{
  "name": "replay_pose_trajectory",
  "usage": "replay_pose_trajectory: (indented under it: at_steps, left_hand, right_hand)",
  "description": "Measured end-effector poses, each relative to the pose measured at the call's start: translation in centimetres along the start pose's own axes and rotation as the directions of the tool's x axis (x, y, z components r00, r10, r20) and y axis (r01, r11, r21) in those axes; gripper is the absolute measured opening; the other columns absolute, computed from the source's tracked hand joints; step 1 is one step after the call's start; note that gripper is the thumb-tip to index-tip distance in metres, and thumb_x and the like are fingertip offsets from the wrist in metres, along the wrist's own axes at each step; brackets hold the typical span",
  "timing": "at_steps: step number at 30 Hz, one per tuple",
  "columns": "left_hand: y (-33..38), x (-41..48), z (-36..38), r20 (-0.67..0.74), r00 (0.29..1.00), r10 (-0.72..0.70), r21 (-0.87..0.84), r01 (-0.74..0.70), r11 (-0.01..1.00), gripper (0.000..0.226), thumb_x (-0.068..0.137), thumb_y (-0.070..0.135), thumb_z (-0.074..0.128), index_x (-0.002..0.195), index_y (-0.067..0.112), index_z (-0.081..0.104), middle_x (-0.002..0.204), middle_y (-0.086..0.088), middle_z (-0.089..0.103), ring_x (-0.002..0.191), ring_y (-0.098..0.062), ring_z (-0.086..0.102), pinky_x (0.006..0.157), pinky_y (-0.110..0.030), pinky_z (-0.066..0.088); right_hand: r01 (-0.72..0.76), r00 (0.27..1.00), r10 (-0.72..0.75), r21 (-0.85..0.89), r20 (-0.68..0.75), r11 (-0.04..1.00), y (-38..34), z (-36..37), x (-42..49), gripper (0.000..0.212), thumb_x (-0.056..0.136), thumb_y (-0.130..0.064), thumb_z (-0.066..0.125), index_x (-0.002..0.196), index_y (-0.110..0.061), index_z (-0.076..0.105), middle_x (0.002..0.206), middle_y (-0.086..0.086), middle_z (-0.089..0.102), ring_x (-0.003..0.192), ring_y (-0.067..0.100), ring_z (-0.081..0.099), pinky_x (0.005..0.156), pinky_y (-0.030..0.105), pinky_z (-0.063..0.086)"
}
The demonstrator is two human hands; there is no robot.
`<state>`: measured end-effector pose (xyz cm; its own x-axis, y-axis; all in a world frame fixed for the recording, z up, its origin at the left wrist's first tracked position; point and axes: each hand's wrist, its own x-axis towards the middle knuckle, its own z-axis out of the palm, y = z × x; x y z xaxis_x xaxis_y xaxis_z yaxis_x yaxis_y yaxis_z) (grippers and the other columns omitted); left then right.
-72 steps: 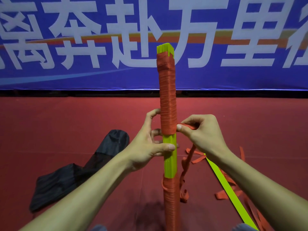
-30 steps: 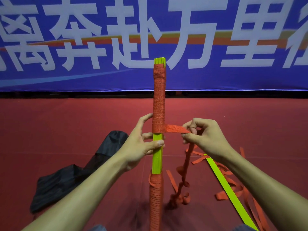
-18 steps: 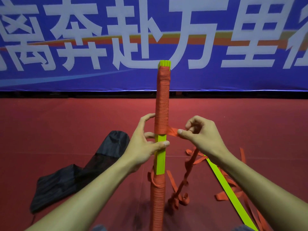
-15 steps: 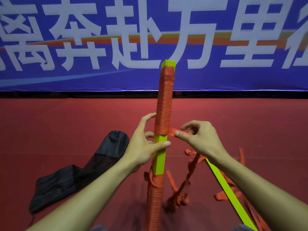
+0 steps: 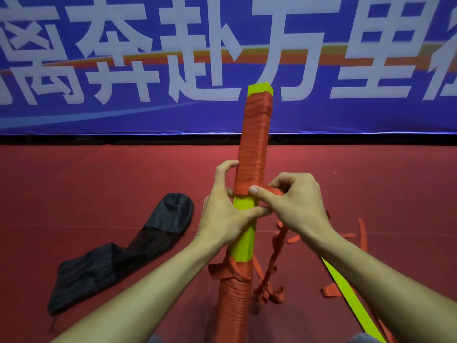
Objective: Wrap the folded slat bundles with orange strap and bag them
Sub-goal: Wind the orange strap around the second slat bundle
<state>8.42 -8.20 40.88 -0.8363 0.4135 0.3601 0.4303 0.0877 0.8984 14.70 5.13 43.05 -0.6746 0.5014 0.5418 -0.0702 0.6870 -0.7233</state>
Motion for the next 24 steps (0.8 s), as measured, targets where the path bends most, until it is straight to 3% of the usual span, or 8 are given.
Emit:
replay_pose_trajectory:
  at_steps: [3,5,8,10,14,17,20,24]
  left_hand:
    - [-0.1,0.1,0.2,0.026,0.999,-0.047,-0.111,0.05,0.993,0.107,0.052,0.024,0.096,0.135,0.051,0.034,0.093,-0.005,0.074,0.08,-0.022,0.074,0.081,-0.049,0.06]
    - [-0.1,0.0,0.1,0.094,0.994,-0.051,-0.177,0.067,0.982,0.097,0.062,0.004,0.092,0.136,0.04,0.04,0.101,-0.008,0.074,0.084,-0.02,0.073,0.079,-0.04,0.061]
    - [0.0,0.0,-0.5,0.213,0.974,-0.072,-0.251,0.125,0.96,0.089,0.071,-0.011,0.081,0.132,0.042,0.044,0.11,-0.015,0.071,0.085,-0.022,0.071,0.071,-0.034,0.06]
    - [0.0,0.1,-1.0,0.287,0.952,-0.103,-0.249,0.178,0.952,0.093,0.076,-0.016,0.075,0.136,0.046,0.042,0.114,-0.018,0.066,0.081,-0.019,0.068,0.063,-0.03,0.057]
    - [0.0,0.3,-1.6,0.41,0.905,-0.116,-0.248,0.232,0.94,0.095,0.082,-0.026,0.057,0.12,0.061,0.046,0.117,-0.015,0.062,0.071,-0.011,0.064,0.064,-0.028,0.055]
    - [-0.3,0.5,-2.2,0.511,0.855,-0.084,-0.297,0.268,0.917,0.099,0.085,-0.029,0.051,0.14,0.052,0.035,0.112,-0.015,0.063,0.065,-0.009,0.064,0.057,-0.021,0.052]
    - [-0.6,0.7,-2.6,0.558,0.828,-0.049,-0.313,0.265,0.912,0.1,0.085,-0.023,0.058,0.145,0.052,0.029,0.107,-0.017,0.068,0.077,-0.016,0.068,0.066,-0.027,0.055]
    - [-0.7,0.6,-2.5,0.495,0.867,-0.053,-0.299,0.228,0.927,0.105,0.077,-0.015,0.074,0.131,0.066,0.035,0.11,-0.014,0.069,0.084,-0.018,0.072,0.074,-0.037,0.056]
  right_hand:
    - [-0.002,1.0,0.001,0.011,0.028,1.0,-0.3,-0.2,0.0,0.033,0.071,-0.037,0.083,0.056,-0.016,0.063,0.045,-0.005,0.052,0.045,0.008,0.04,0.044,0.019,0.03]
    - [0.0,0.998,0.0,0.003,0.056,1.0,-0.4,-0.4,-0.1,0.028,0.072,-0.034,0.084,0.058,-0.018,0.066,0.046,-0.006,0.055,0.046,0.007,0.044,0.044,0.018,0.032]
    - [0.001,0.996,0.0,-0.021,0.084,1.0,-0.3,-0.6,-0.2,0.021,0.073,-0.032,0.083,0.064,-0.019,0.07,0.047,-0.011,0.054,0.047,0.002,0.048,0.045,0.015,0.033]
    - [0.0,0.996,0.002,-0.024,0.091,1.0,-0.1,-0.7,-0.2,0.018,0.074,-0.03,0.083,0.067,-0.019,0.071,0.046,-0.016,0.052,0.049,-0.003,0.05,0.047,0.012,0.034]
    - [0.012,0.995,-0.008,-0.042,0.099,0.999,0.2,-0.8,0.0,0.015,0.075,-0.028,0.083,0.068,-0.021,0.071,0.05,-0.016,0.056,0.05,-0.004,0.051,0.05,0.012,0.035]
    - [0.006,0.996,-0.003,-0.031,0.094,1.0,0.5,-1.0,0.3,0.014,0.075,-0.027,0.083,0.07,-0.018,0.073,0.058,-0.01,0.065,0.053,0.0,0.053,0.056,0.021,0.042]
    - [0.01,0.996,-0.01,-0.005,0.092,1.0,0.6,-1.3,0.4,0.015,0.074,-0.027,0.083,0.068,-0.018,0.073,0.06,-0.009,0.067,0.054,0.003,0.055,0.056,0.024,0.044]
    - [0.029,0.997,-0.029,-0.002,0.077,1.0,0.9,-1.2,0.3,0.016,0.073,-0.029,0.084,0.069,-0.02,0.072,0.059,-0.009,0.066,0.053,0.002,0.053,0.055,0.022,0.043]
